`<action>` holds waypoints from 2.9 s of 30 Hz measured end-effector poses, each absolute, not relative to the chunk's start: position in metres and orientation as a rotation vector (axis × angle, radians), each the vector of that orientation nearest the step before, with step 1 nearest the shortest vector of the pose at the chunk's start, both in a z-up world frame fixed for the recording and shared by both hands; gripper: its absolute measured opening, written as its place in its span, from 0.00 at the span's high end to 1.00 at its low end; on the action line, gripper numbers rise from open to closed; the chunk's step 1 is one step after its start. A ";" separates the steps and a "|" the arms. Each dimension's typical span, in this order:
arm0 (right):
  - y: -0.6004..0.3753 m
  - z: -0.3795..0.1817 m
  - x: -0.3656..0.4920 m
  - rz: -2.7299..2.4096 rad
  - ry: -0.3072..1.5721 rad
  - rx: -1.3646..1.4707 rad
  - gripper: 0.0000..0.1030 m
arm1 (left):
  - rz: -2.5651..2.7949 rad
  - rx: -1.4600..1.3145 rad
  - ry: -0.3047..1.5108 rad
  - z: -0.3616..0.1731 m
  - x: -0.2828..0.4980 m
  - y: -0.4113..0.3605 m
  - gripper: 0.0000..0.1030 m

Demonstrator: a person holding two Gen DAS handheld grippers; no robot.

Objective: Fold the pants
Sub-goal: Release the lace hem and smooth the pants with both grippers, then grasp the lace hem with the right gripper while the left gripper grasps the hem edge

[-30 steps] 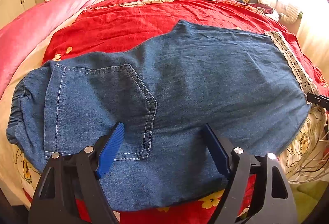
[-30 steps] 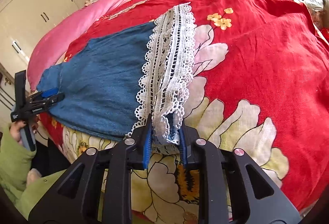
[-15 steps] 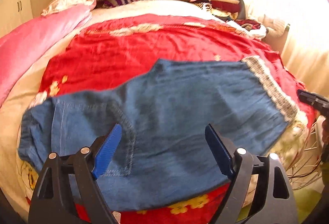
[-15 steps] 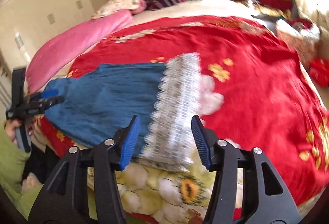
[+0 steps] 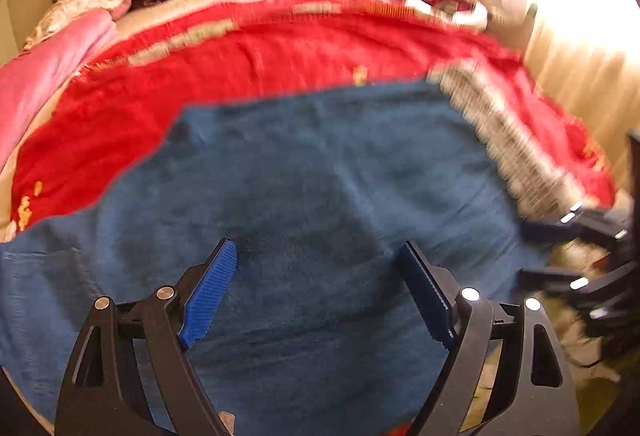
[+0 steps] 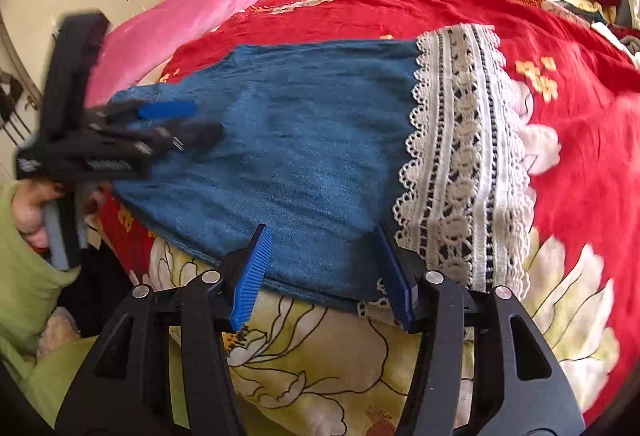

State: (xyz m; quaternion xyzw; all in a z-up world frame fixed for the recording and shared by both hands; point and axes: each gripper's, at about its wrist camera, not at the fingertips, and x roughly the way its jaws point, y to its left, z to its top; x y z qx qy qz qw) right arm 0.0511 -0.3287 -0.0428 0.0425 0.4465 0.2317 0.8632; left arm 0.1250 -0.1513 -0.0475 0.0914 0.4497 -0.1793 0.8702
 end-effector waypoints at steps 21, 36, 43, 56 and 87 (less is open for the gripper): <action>-0.421 0.020 0.030 0.308 0.730 0.225 0.22 | -0.467 0.282 0.823 0.036 0.148 -0.199 0.08; -0.431 0.009 0.039 0.307 0.756 0.279 0.18 | -0.508 0.348 0.836 0.034 0.180 -0.255 0.06; -0.421 -0.010 0.045 0.320 0.817 0.287 0.18 | -0.518 0.360 0.857 0.017 0.200 -0.270 0.06; -0.394 -0.039 0.052 0.361 0.900 0.315 0.13 | -0.632 0.358 0.974 -0.028 0.239 -0.306 0.07; -0.330 0.011 0.056 0.598 0.788 0.201 0.81 | -0.778 -0.078 0.855 0.016 0.213 -0.215 0.85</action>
